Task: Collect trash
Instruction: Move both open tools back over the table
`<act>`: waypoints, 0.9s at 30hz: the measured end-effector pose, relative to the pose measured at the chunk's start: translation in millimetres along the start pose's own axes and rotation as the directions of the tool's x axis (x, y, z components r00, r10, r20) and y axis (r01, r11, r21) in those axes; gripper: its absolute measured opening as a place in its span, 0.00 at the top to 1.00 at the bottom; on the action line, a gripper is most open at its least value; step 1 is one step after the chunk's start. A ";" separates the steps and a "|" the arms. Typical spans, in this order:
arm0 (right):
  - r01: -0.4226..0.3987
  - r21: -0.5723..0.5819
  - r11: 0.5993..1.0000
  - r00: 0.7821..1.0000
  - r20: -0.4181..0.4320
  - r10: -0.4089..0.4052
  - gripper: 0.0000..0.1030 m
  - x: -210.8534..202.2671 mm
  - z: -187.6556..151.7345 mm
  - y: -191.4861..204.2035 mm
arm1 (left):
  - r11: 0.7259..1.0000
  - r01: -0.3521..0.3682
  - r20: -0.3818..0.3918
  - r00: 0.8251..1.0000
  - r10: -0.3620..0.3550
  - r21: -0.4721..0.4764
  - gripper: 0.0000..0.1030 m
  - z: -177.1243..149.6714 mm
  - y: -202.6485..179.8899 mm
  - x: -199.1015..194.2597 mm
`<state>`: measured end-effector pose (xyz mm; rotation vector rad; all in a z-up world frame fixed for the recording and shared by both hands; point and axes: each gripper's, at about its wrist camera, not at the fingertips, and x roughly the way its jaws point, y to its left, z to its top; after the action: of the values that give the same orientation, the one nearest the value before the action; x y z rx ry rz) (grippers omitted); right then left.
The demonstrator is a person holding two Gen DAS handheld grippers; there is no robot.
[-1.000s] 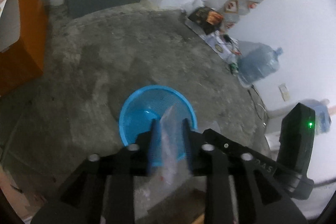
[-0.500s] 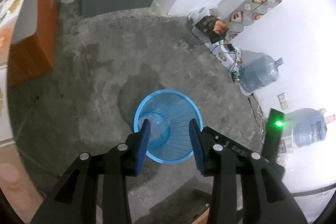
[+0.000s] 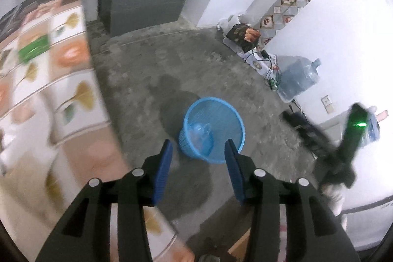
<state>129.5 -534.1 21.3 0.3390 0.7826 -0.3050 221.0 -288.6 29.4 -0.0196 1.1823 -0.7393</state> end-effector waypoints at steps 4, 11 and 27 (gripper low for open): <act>-0.002 -0.093 0.996 0.987 0.162 0.018 0.08 -51.7 10.8 35.6 | 1.000 -0.018 0.054 0.998 0.018 -0.012 0.58 -21.7 25.1 -49.0; -0.168 -0.173 0.971 0.954 0.219 0.204 0.08 -94.2 26.1 100.6 | 0.993 -0.035 0.211 0.976 0.058 -0.109 0.56 -54.7 94.5 -158.0; -0.536 -0.042 0.843 0.839 -0.135 0.527 0.08 -42.1 19.4 217.1 | 0.863 -0.117 0.364 0.872 0.326 -0.492 0.41 -120.0 286.2 -301.2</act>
<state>198.0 -340.0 104.5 0.4891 0.7815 0.2756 213.9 134.2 120.1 -0.4155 0.8765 -0.2080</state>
